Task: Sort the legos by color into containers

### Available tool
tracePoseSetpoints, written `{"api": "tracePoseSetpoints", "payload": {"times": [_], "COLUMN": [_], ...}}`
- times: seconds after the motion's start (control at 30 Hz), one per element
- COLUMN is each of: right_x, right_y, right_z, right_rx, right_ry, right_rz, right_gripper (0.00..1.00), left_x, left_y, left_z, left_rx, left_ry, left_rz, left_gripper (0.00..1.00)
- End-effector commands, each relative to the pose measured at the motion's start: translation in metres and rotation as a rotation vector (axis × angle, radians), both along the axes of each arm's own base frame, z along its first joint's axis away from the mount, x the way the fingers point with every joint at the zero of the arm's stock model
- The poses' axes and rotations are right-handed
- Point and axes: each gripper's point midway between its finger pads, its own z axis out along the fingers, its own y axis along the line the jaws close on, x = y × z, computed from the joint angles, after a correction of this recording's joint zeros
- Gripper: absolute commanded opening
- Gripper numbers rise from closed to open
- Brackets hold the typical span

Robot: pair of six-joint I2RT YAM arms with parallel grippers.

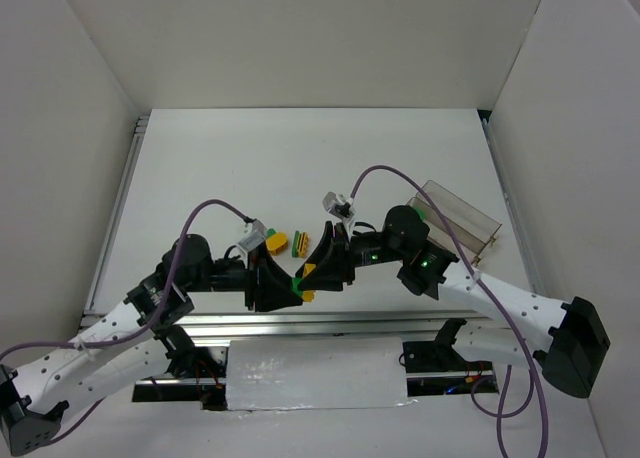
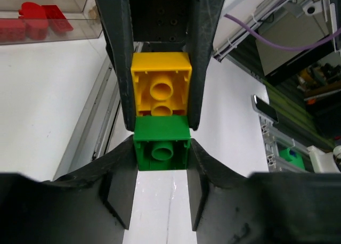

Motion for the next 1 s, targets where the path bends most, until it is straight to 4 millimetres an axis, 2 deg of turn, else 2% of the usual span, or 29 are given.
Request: {"api": "tracePoseSetpoints", "payload": {"times": [0.0,0.03,0.13,0.17,0.23,0.27,0.33,0.37,0.4,0.47,0.57,0.63,0.67,0.7,0.73,0.8,0.83,0.9,0.93,0.97], "right_x": [-0.002,-0.002,-0.004,-0.004,-0.008,-0.009,-0.019,-0.021,-0.02,-0.023,-0.018,-0.007,-0.001,0.005,0.027,0.054,0.091,0.122,0.146,0.17], "right_y": [0.0,0.0,0.001,0.001,0.002,0.002,-0.001,-0.003,-0.006,-0.014,-0.032,-0.042,-0.044,-0.049,-0.053,-0.065,-0.079,-0.1,-0.12,-0.148], "right_z": [0.018,0.017,0.015,0.015,0.012,0.01,0.006,0.003,-0.009,-0.012,-0.027,-0.031,-0.034,-0.04,-0.044,-0.058,-0.065,-0.078,-0.084,-0.097], "right_rx": [0.064,0.056,0.053,0.051,0.04,0.035,0.023,0.012,-0.027,-0.04,-0.088,-0.101,-0.114,-0.134,-0.155,-0.211,-0.251,-0.313,-0.342,-0.396], "right_ry": [-0.068,-0.063,-0.05,-0.048,-0.04,-0.038,-0.061,-0.075,-0.092,-0.119,-0.115,-0.112,-0.108,-0.094,-0.096,-0.036,-0.02,0.062,0.112,0.22], "right_rz": [0.014,0.016,0.033,0.038,0.072,0.082,0.15,0.162,0.16,0.171,0.171,0.126,0.087,0.039,-0.073,-0.248,-0.452,-0.646,-0.786,-1.0], "right_gripper": [0.0,0.0,0.0,0.03,0.04,0.0,0.0,0.0,0.0,0.0,0.0,0.0,0.0,0.0,0.0,0.0,0.0,0.0,0.0,0.0], "left_x": [-0.006,-0.005,-0.002,0.001,0.003,0.004,0.004,0.003,0.003,0.004,0.006,0.009,0.011,0.014,0.022,0.031,0.045,0.055,0.064,0.076], "left_y": [0.001,0.001,-0.001,-0.002,-0.003,-0.004,-0.004,-0.003,-0.001,0.004,0.012,0.017,0.019,0.024,0.028,0.038,0.045,0.057,0.062,0.073], "left_z": [0.03,0.029,0.024,0.022,0.023,0.022,0.025,0.027,0.029,0.035,0.04,0.048,0.049,0.043,0.047,0.04,0.036,0.028,0.019,0.013], "left_rx": [-0.064,-0.059,-0.042,-0.034,-0.031,-0.028,-0.038,-0.044,-0.044,-0.041,-0.02,-0.016,-0.011,0.03,0.042,0.109,0.147,0.228,0.29,0.346], "left_ry": [-0.083,-0.08,-0.067,-0.06,-0.058,-0.054,-0.06,-0.064,-0.068,-0.081,-0.087,-0.106,-0.111,-0.102,-0.114,-0.107,-0.102,-0.067,-0.04,-0.032], "left_rz": [-0.024,-0.024,-0.016,-0.008,0.0,0.0,-0.001,0.003,0.012,0.045,0.093,0.127,0.146,0.174,0.232,0.299,0.387,0.479,0.527,0.615], "left_gripper": [0.48,0.38,0.19,0.16,0.0,0.0,0.0,0.0,0.0,0.0,0.0,0.0,0.0,0.0,0.0,0.0,0.0,0.0,0.0,0.0]}}
